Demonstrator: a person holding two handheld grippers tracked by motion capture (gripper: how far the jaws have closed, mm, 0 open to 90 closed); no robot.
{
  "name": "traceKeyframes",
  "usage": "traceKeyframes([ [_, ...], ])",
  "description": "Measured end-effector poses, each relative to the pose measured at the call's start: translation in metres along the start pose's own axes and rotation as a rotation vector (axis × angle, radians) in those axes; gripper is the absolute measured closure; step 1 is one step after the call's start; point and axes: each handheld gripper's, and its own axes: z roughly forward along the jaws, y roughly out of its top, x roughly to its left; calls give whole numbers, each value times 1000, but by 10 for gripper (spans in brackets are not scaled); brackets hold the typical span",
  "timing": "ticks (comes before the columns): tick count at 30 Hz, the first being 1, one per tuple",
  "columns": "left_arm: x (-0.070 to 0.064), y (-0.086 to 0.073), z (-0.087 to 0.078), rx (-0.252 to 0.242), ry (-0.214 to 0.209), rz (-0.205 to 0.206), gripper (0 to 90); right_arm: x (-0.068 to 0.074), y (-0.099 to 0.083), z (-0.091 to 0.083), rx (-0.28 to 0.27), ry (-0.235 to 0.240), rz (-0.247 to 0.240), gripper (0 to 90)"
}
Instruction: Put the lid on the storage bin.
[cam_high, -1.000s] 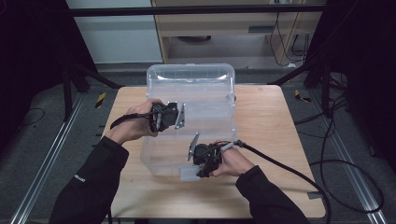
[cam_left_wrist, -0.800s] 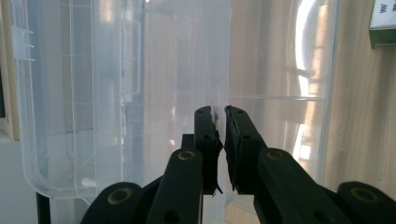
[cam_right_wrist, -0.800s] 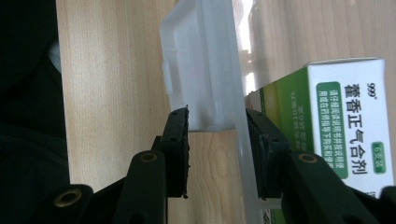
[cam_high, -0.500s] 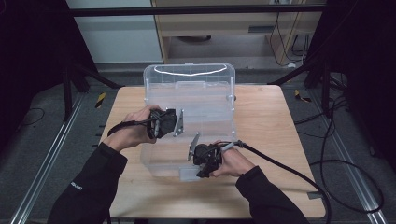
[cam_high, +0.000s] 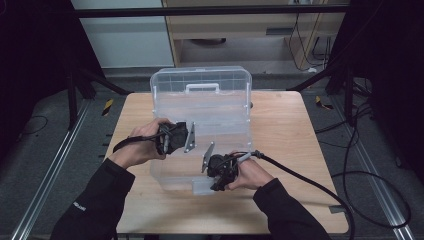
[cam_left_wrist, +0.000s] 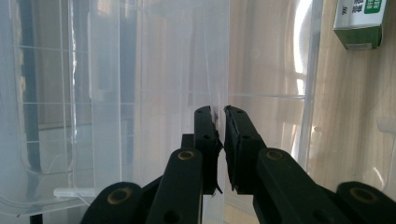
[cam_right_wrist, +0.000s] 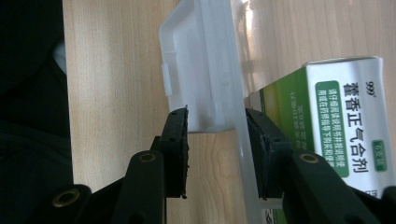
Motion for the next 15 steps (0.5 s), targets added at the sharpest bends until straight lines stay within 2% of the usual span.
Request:
traceKeyframes([
  [15,-12,-3,-4,-11,-11,-16,832,3,-1,0,-7,-1,0,608],
])
